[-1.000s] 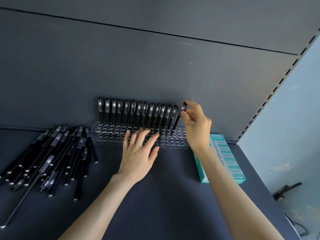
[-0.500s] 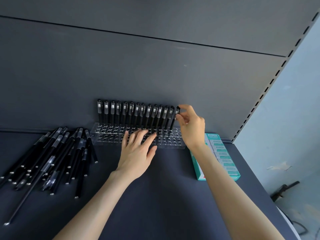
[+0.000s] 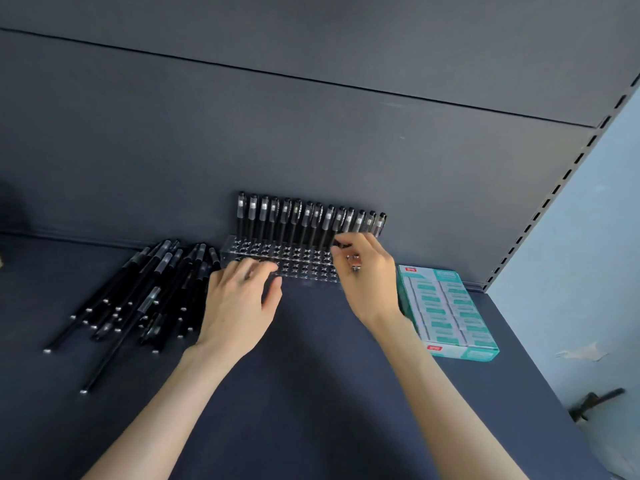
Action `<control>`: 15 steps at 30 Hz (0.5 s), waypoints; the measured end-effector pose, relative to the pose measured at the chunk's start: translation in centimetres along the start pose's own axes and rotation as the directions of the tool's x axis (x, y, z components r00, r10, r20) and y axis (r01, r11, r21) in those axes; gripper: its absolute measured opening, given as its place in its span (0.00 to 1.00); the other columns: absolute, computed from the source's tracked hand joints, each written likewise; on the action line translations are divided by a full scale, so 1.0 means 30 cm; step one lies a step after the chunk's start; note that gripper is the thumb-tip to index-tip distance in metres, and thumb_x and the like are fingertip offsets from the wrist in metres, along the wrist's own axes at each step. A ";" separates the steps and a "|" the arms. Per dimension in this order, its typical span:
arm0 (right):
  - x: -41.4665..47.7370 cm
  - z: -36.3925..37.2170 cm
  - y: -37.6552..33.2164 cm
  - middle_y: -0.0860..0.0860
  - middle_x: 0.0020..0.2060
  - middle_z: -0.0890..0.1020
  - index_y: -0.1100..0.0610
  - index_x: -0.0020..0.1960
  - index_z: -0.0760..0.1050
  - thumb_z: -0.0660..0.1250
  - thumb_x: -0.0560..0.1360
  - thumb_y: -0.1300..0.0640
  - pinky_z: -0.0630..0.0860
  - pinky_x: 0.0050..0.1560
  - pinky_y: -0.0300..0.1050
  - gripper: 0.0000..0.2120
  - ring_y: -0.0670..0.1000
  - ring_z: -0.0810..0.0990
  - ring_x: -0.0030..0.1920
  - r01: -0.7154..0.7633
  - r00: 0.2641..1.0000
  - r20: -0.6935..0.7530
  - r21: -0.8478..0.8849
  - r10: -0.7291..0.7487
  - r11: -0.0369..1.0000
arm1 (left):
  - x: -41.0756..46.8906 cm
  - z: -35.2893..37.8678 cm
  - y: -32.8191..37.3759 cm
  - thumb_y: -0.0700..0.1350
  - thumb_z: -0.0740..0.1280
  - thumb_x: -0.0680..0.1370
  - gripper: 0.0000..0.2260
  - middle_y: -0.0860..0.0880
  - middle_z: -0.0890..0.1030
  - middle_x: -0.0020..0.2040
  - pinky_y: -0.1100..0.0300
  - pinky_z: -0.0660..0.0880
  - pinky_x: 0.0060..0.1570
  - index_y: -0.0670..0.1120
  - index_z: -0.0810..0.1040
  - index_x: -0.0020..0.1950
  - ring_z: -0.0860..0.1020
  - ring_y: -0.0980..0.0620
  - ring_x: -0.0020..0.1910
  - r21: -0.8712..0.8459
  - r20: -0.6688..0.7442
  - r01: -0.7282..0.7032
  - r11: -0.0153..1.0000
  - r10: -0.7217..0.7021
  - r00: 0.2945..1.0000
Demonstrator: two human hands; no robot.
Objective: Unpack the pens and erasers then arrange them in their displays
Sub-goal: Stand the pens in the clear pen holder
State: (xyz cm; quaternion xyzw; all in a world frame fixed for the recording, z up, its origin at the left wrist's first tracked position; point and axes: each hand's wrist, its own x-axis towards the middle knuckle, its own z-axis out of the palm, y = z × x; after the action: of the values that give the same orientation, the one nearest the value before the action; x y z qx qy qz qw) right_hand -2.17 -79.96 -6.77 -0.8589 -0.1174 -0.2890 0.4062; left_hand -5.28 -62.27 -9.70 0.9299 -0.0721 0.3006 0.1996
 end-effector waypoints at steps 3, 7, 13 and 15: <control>-0.037 0.093 -0.075 0.50 0.48 0.79 0.57 0.54 0.79 0.65 0.77 0.59 0.78 0.45 0.52 0.08 0.48 0.79 0.43 0.030 0.995 0.099 0.004 -0.031 1.000 | -0.034 -0.077 -0.103 0.45 0.65 0.75 0.10 0.44 0.82 0.43 0.46 0.72 0.47 0.41 0.81 0.49 0.79 0.40 0.44 0.028 -0.029 0.078 0.997 -0.077 0.997; -0.079 0.242 -0.174 0.49 0.48 0.79 0.56 0.55 0.78 0.64 0.77 0.57 0.78 0.47 0.52 0.08 0.50 0.79 0.44 0.004 0.981 0.194 0.022 -0.009 1.000 | -0.062 -0.150 -0.257 0.42 0.69 0.76 0.07 0.44 0.81 0.45 0.45 0.71 0.47 0.41 0.81 0.51 0.78 0.39 0.46 0.023 -0.031 0.173 0.985 -0.173 0.984; -0.129 0.474 -0.316 0.49 0.51 0.79 0.56 0.56 0.77 0.64 0.77 0.56 0.75 0.51 0.52 0.10 0.51 0.78 0.47 -0.059 0.963 0.259 -0.046 0.069 0.997 | -0.075 -0.226 -0.503 0.48 0.67 0.77 0.14 0.42 0.78 0.55 0.45 0.69 0.50 0.42 0.78 0.59 0.75 0.39 0.53 0.075 0.107 0.278 0.958 -0.284 0.953; -0.133 0.544 -0.357 0.49 0.52 0.79 0.56 0.57 0.77 0.64 0.77 0.54 0.75 0.51 0.51 0.11 0.51 0.77 0.50 -0.072 0.959 0.265 -0.095 0.095 0.993 | -0.063 -0.234 -0.584 0.54 0.64 0.78 0.20 0.43 0.75 0.60 0.47 0.68 0.54 0.44 0.74 0.65 0.72 0.41 0.58 0.101 0.198 0.314 0.944 -0.328 0.924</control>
State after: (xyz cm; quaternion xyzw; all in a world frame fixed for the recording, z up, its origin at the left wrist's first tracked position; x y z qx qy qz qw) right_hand -3.51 -60.44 -10.60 -0.9107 -0.1228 -0.1568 0.3618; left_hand -6.08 -43.40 -11.36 0.9620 0.0705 0.1650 0.2057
